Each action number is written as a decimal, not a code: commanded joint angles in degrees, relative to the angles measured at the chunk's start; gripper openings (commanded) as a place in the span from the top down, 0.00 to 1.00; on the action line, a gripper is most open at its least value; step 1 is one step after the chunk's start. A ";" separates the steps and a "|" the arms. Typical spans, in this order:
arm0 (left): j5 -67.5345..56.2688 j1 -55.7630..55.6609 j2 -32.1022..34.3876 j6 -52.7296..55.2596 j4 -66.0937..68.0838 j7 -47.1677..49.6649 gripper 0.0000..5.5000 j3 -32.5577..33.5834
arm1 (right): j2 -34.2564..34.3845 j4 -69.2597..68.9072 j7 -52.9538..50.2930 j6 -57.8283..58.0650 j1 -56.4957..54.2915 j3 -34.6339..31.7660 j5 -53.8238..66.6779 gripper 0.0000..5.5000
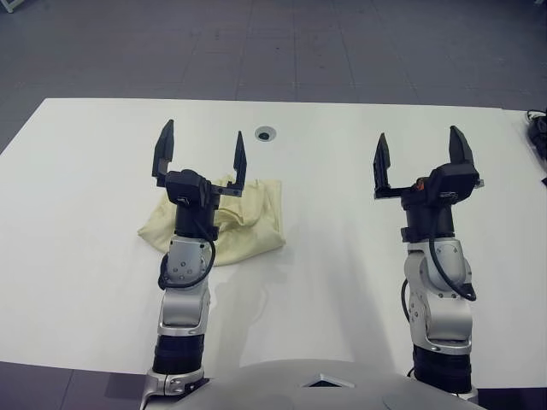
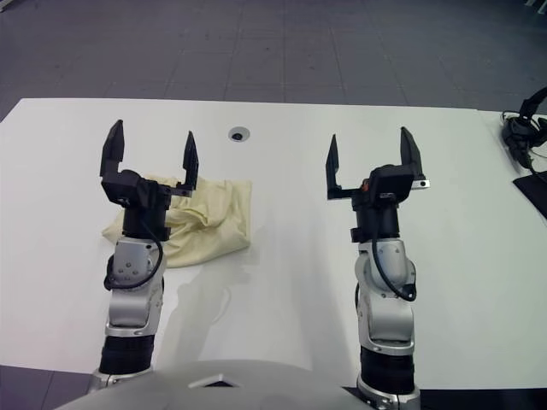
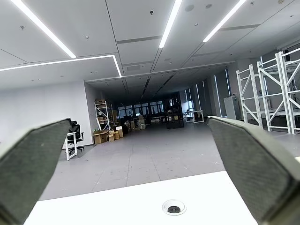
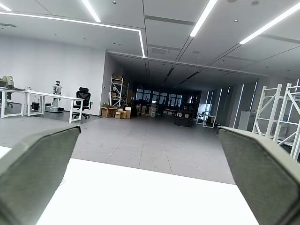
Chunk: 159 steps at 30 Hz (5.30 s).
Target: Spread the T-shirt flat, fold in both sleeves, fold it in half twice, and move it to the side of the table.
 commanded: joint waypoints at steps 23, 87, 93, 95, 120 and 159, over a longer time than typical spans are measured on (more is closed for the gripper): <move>-0.23 0.82 0.17 0.15 -2.26 0.23 0.02 -0.37 | -0.31 -0.71 0.73 0.62 -0.55 -0.29 0.49 0.02; 17.80 -17.33 28.56 -13.28 63.04 -0.58 0.02 -9.52 | -0.19 6.38 -0.36 -3.67 -3.64 1.69 -1.86 0.02; 9.35 -8.51 24.19 -6.18 49.50 -8.33 0.02 -10.24 | -0.04 6.46 -0.69 -4.11 -3.54 1.84 -2.08 0.02; 8.43 -5.20 23.43 -3.21 43.40 -9.55 0.02 -11.23 | 0.18 6.24 -0.96 -4.07 -3.36 1.85 -2.11 0.02; 6.33 19.61 16.00 21.19 -2.26 -7.38 0.02 -11.80 | 2.15 1.43 -2.30 -1.26 -2.05 2.77 -2.87 0.02; -30.22 -28.57 34.78 53.62 10.07 -74.40 0.02 -21.56 | 0.97 4.54 -0.33 -1.39 -6.04 3.58 -2.92 0.02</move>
